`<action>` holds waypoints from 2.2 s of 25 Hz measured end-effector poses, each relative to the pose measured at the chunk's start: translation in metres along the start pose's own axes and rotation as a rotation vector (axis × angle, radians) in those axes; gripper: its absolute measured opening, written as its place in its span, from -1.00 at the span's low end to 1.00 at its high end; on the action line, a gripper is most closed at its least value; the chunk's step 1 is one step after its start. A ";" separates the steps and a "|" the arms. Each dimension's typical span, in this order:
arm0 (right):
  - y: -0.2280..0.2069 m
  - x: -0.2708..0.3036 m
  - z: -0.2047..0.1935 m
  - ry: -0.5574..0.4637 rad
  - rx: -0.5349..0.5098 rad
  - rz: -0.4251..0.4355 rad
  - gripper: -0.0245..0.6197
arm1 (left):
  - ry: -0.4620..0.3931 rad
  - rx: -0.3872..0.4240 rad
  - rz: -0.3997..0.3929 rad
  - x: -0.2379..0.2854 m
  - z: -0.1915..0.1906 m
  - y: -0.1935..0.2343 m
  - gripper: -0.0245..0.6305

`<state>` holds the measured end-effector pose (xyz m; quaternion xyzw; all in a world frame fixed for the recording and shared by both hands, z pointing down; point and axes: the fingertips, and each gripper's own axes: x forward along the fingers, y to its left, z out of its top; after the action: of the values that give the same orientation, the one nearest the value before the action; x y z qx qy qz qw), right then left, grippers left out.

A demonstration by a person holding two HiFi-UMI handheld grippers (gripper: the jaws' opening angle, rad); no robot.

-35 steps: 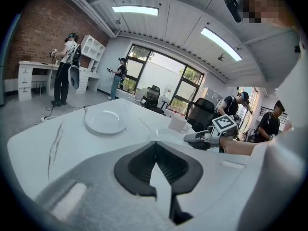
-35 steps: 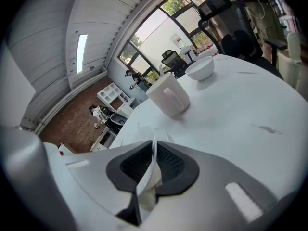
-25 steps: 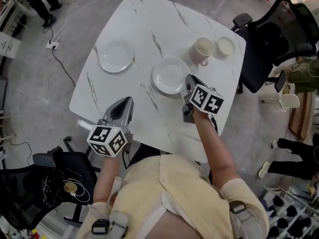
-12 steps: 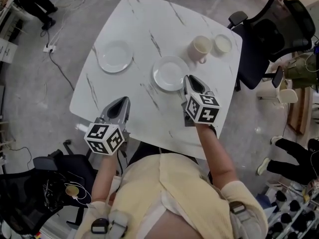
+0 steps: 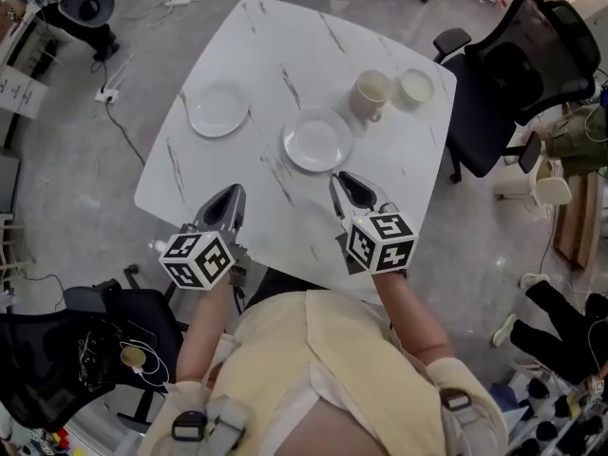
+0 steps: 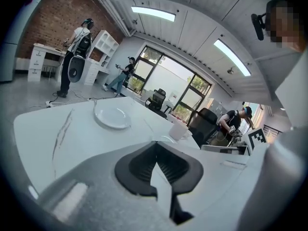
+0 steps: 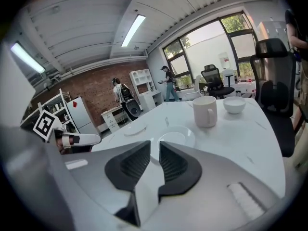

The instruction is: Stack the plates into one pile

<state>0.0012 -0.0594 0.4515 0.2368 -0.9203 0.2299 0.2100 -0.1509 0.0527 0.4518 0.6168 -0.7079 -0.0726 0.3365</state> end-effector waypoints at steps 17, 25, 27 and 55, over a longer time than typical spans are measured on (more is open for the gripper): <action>0.016 -0.043 -0.005 -0.035 -0.010 0.140 -0.74 | -0.092 0.133 0.149 -0.032 0.007 -0.026 -0.66; 0.019 -0.044 -0.009 -0.016 -0.027 0.131 -0.74 | -0.083 0.165 0.181 -0.034 0.022 -0.004 -0.41; 0.019 -0.038 -0.008 -0.012 -0.020 0.117 -0.74 | -0.074 0.173 0.181 -0.028 0.029 0.004 -0.37; 0.063 0.098 0.007 0.107 0.071 -0.024 -0.76 | 0.207 0.142 0.107 0.072 0.085 0.164 -0.28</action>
<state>-0.1130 -0.0468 0.4739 0.2423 -0.8961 0.2724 0.2532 -0.3354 -0.0025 0.4997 0.6046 -0.7046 0.0596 0.3666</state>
